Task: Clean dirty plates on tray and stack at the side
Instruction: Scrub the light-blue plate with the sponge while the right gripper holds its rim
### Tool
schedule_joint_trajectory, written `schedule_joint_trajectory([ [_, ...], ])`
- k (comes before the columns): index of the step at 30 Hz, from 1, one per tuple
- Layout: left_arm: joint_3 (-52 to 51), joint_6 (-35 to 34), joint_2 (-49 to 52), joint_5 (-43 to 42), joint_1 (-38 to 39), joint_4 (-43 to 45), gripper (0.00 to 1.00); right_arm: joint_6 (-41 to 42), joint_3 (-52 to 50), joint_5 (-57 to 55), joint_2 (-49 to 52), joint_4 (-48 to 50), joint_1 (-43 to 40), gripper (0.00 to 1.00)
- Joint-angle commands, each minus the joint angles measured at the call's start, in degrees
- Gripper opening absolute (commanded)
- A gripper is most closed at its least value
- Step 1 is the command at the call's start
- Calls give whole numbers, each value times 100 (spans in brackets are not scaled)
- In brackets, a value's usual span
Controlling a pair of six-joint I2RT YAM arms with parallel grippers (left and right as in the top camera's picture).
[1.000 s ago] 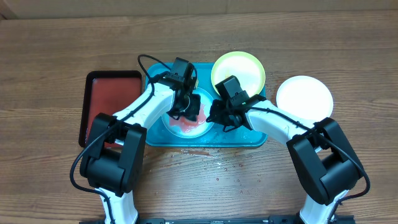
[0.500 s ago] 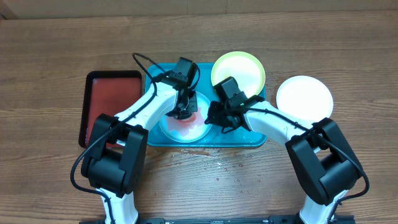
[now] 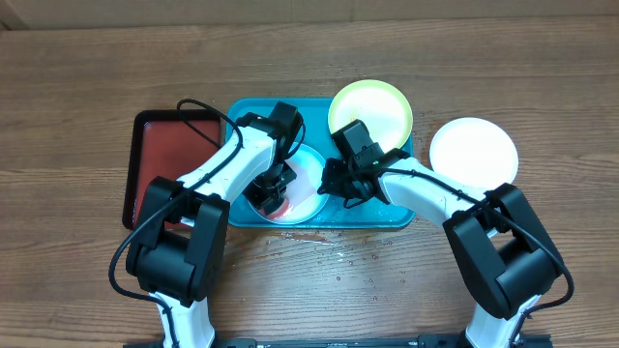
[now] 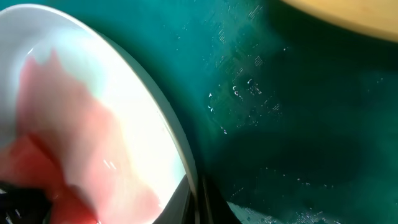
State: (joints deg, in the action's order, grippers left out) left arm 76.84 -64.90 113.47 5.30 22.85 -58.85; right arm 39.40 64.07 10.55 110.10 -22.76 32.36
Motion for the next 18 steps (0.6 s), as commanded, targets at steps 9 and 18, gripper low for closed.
schedule_joint_trajectory([
  [9,-129,3462,79,-352,24,1825,4,90,17,-146,92,-44,-50,4],
  [18,-131,6054,79,-656,90,2780,4,90,17,-146,92,-50,-50,4],
])
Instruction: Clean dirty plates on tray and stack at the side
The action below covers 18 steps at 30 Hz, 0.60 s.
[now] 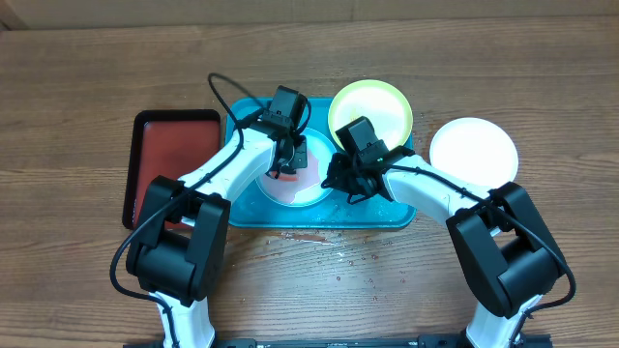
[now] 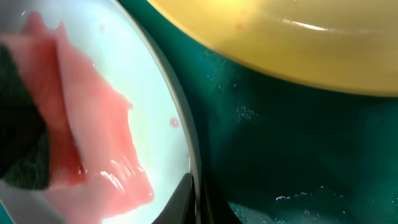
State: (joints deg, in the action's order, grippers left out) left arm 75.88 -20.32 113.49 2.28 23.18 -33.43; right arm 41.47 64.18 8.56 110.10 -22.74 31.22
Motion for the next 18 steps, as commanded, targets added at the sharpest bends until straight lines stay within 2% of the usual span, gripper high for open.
schedule_joint_trajectory([
  [1,-33,1648,76,-363,57,328,4,-118,7,52,92,-52,63,4],
  [4,87,1469,74,-280,28,284,4,-118,7,52,92,-70,63,4],
  [6,361,1056,74,-66,-57,-50,4,-118,7,52,92,-74,63,4],
  [11,1622,63,74,-24,-424,-1711,4,-116,7,52,92,-70,63,4],
  [14,2509,-184,74,-42,-645,-2892,4,-118,7,57,92,-68,63,4],
  [18,3348,-203,74,-42,-826,-3877,4,-116,31,221,92,-76,61,4],
])
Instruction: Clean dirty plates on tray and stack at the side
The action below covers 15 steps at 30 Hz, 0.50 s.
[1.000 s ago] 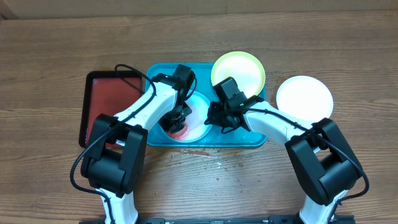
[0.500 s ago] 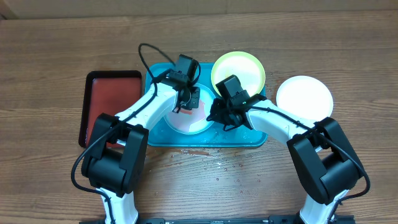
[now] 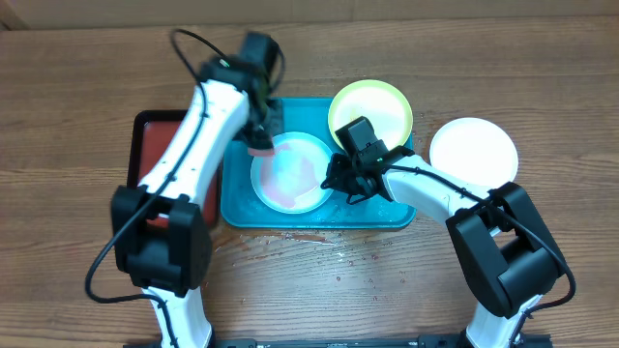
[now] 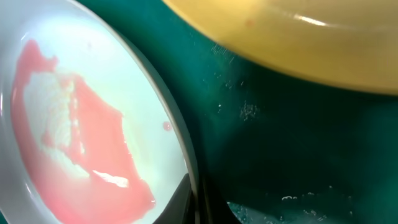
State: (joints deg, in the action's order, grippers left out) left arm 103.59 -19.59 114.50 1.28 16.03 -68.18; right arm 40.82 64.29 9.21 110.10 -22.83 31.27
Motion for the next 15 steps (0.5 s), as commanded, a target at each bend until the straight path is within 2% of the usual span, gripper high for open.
schedule_joint_trajectory([
  [1,686,-275,-26,59,-133,-535,4,-50,59,166,92,-120,57,4],
  [6,756,-275,-24,63,-146,-684,4,-330,627,59,59,-981,83,4],
  [9,737,-372,-22,63,-146,-669,4,-490,973,-369,-11,-1596,186,4],
  [15,715,-380,-13,63,-144,-638,4,-675,1462,-1987,-409,-2612,675,4],
])
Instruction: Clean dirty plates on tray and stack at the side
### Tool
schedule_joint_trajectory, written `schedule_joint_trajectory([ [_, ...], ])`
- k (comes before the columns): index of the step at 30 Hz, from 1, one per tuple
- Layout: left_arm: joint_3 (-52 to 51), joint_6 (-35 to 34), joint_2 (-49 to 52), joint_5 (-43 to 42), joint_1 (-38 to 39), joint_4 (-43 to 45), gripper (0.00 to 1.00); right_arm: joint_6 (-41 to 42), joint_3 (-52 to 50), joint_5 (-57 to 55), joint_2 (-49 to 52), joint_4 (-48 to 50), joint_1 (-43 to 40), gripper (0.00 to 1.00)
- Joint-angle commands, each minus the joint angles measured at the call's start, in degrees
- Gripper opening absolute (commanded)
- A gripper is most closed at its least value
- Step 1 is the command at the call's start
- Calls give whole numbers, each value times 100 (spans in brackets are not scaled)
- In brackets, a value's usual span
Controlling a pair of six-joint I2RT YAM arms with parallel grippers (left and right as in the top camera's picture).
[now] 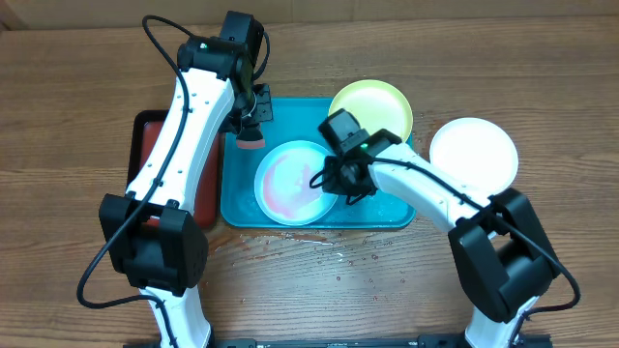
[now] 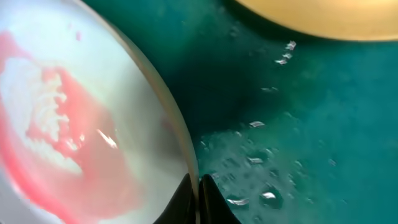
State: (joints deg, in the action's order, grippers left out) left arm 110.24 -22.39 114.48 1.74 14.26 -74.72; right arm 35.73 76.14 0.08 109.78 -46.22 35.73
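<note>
A white plate [image 1: 293, 182] smeared with pink lies in the teal tray [image 1: 387, 215]. My right gripper [image 1: 334, 177] is shut on the plate's right rim. In the right wrist view the fingertips [image 2: 198, 190] pinch the rim of the smeared plate [image 2: 81, 124]. A yellow-green plate [image 1: 372, 108] sits at the tray's far right, and its edge [image 2: 311, 12] shows at the top of the right wrist view. My left gripper [image 1: 252, 124] hangs over the tray's far left edge, shut on a reddish sponge [image 1: 251, 141]. A clean white plate [image 1: 473, 151] rests on the table to the right of the tray.
A dark red tray [image 1: 145, 164] lies left of the teal tray, under the left arm. Water drops cover the teal tray floor [image 2: 292, 137] and the wood [image 1: 329, 242] in front of it.
My left gripper has drawn back a little with the sponge, now clear of the plate at the tray's left edge. The right gripper, still on the rim, has shifted away from the yellow-green plate.
The left gripper first pressed the sponge on the near left of the white plate while the right gripper held its rim. Then the sponge was on the plate's far side, then off its far left rim. Now it hangs by the tray edge, and a pink smear shows on the plate.
</note>
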Motion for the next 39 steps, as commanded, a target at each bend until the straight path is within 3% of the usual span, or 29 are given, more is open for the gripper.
schedule_joint_trajectory([
  [1,50,-101,-11,17,33,15,4,-164,310,-1228,-407,-354,271,4],
  [18,48,-210,-11,15,33,-35,4,-107,1137,-4363,-977,-1657,807,4],
  [39,50,-212,-11,15,33,-164,4,-107,1180,-8336,-981,-1823,2140,4],
])
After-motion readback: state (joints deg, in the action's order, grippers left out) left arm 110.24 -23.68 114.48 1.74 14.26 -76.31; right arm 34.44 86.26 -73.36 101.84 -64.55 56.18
